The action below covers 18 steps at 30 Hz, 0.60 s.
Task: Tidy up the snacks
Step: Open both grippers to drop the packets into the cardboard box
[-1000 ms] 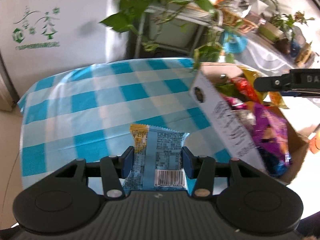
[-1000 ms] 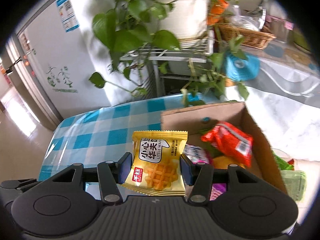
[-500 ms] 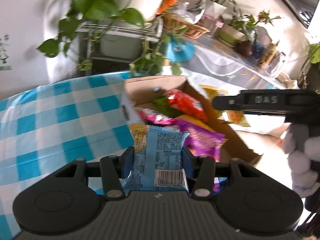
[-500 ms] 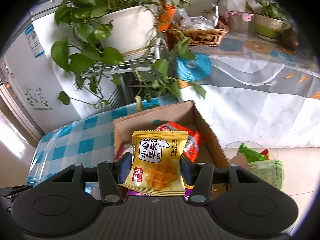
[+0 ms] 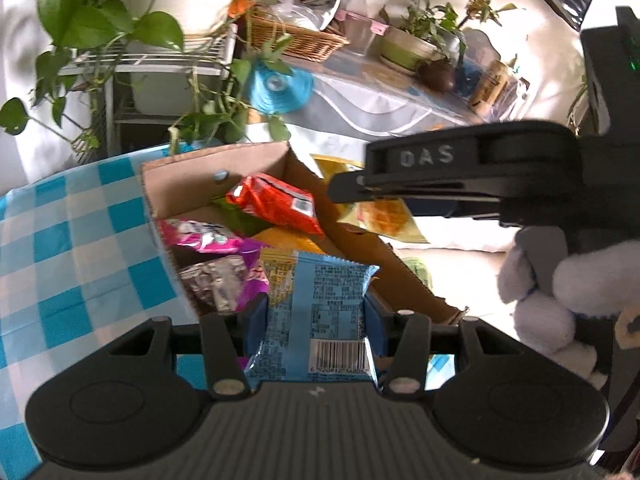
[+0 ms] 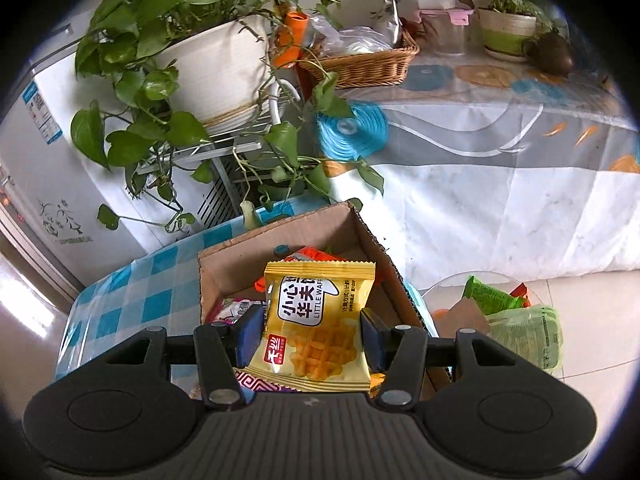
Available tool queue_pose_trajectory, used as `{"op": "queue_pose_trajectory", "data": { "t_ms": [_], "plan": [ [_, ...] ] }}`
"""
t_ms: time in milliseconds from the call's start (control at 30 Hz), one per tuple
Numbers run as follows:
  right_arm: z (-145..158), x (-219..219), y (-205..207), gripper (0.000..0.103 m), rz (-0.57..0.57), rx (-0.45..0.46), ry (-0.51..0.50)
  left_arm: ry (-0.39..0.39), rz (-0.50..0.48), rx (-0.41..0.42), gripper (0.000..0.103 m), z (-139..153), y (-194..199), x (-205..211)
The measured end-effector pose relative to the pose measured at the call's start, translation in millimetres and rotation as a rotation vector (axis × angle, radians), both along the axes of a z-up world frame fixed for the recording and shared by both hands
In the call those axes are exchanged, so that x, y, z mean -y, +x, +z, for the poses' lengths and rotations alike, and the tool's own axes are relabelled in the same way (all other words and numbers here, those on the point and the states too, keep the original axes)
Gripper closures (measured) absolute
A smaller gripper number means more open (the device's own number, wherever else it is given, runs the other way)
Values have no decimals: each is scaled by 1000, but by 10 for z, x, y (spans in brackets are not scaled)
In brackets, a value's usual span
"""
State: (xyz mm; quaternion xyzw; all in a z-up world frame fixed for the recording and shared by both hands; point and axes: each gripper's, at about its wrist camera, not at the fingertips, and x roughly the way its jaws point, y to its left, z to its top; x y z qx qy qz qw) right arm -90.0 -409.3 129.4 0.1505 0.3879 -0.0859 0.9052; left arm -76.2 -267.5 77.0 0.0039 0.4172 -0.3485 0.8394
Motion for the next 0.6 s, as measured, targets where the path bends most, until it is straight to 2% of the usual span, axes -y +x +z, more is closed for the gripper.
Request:
{"op": "queue_pose_trajectory", "data": {
  "t_ms": [67, 133, 167, 233, 400, 600],
  "plan": [
    [-12, 22, 17, 42, 3, -1, 7, 4, 2, 8, 52, -2, -4, 55],
    [-19, 16, 29, 36, 8, -3, 6, 9, 3, 24, 41, 9, -28, 88],
    [-19, 12, 33, 35, 10, -3, 5, 13, 4, 31, 38, 15, -42, 93],
    [-6, 2, 27, 29, 11, 3, 1, 34, 17, 40, 24, 32, -61, 98],
    [-9, -6, 23, 24, 11, -2, -7, 83, 45, 25, 14, 72, -75, 68],
    [-24, -50, -1, 14, 14, -27, -36, 149, 99, 3, 13, 88, -97, -14]
  ]
}}
